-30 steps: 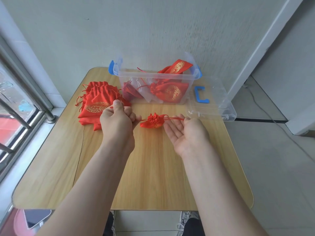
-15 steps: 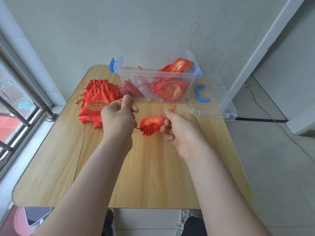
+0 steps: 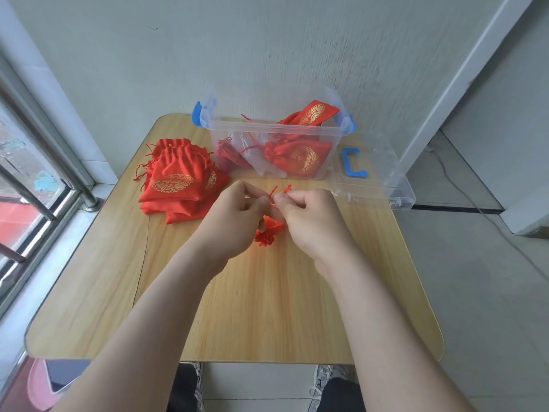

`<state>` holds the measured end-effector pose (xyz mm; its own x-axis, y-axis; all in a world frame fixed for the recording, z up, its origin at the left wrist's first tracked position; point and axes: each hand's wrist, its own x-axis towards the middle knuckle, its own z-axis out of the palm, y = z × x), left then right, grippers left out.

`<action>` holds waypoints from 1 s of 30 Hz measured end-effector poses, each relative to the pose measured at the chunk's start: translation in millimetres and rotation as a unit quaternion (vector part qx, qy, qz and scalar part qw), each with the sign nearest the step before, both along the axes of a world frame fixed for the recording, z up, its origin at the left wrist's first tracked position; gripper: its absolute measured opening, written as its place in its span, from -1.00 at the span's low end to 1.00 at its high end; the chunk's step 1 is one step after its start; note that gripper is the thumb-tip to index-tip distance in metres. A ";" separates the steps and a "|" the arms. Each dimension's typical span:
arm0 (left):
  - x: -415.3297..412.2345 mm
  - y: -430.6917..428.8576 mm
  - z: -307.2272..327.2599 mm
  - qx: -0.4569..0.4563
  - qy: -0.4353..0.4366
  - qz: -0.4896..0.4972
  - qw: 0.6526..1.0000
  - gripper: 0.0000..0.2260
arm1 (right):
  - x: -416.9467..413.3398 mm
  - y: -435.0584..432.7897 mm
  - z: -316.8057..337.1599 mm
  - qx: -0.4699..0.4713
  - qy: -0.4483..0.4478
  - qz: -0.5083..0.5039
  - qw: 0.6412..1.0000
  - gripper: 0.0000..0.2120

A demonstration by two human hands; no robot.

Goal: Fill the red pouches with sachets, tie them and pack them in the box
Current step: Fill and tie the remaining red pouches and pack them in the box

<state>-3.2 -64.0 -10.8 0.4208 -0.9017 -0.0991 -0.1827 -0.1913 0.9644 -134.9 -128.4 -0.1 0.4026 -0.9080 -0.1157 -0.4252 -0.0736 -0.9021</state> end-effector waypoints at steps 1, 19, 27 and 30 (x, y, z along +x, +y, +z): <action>-0.6 -0.2 0.1 -0.005 -0.015 -0.004 1.000 -0.93 | 0.1 0.3 -1.0 -0.002 0.000 0.005 1.000 -0.62; 0.2 -0.7 -1.6 0.023 -0.024 0.016 0.999 -0.86 | -5.0 -14.1 -9.4 -0.039 -0.025 -0.088 0.995 -0.71; 1.1 2.6 3.9 0.056 -0.047 -0.041 0.996 -0.83 | -14.9 -14.4 5.7 -0.045 -0.007 0.028 0.999 -0.70; -0.3 3.4 6.0 0.059 -0.040 -0.074 0.995 -0.84 | -16.7 -14.1 6.4 -0.040 -0.016 0.072 0.997 -0.76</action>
